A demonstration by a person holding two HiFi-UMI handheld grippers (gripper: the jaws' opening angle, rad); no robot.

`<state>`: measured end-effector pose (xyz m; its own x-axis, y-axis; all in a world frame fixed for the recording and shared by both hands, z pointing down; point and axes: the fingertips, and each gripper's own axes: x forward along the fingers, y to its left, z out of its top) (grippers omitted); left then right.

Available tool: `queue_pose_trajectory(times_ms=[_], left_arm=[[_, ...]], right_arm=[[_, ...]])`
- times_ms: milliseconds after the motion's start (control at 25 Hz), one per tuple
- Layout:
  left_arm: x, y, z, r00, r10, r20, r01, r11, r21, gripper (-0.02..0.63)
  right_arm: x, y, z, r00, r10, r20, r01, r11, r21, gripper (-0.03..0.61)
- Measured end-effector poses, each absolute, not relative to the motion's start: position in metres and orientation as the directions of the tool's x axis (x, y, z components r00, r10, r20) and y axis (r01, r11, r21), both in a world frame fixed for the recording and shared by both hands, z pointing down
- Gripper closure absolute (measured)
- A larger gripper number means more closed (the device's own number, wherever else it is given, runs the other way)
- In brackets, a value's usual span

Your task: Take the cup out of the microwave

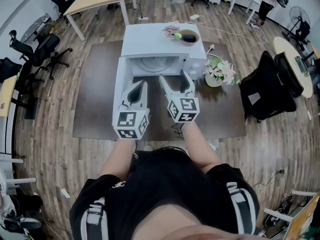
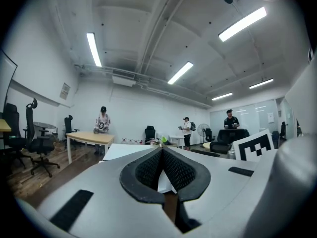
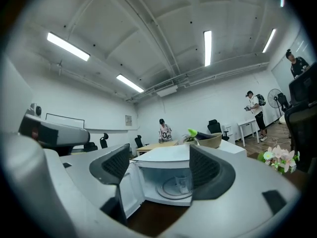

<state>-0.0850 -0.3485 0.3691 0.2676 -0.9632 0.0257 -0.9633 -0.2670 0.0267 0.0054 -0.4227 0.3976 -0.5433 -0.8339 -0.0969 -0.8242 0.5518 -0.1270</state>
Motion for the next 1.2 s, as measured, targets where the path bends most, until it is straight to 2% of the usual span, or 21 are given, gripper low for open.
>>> queue_pose_trajectory(times_ms=[280,600,1200], left_arm=[[-0.101,-0.369,0.388,0.239,-0.970,0.042,-0.970,-0.237,0.060,0.614],[-0.108,-0.414,0.425,0.197,-0.975,0.105,-0.978,-0.189,0.084,0.614],[-0.108,-0.489,0.504,0.181,-0.968,0.173,-0.982,-0.168,0.084,0.614]], right_arm=[[-0.032,-0.479,0.454,-0.575,-0.818,-0.009,-0.813,0.572,-0.110,0.173],[-0.053,-0.573,0.530,-0.504,-0.852,0.141,-0.864,0.498,-0.077,0.172],[-0.075,-0.697,0.638,-0.471,-0.842,0.262,-0.878,0.476,-0.049,0.169]])
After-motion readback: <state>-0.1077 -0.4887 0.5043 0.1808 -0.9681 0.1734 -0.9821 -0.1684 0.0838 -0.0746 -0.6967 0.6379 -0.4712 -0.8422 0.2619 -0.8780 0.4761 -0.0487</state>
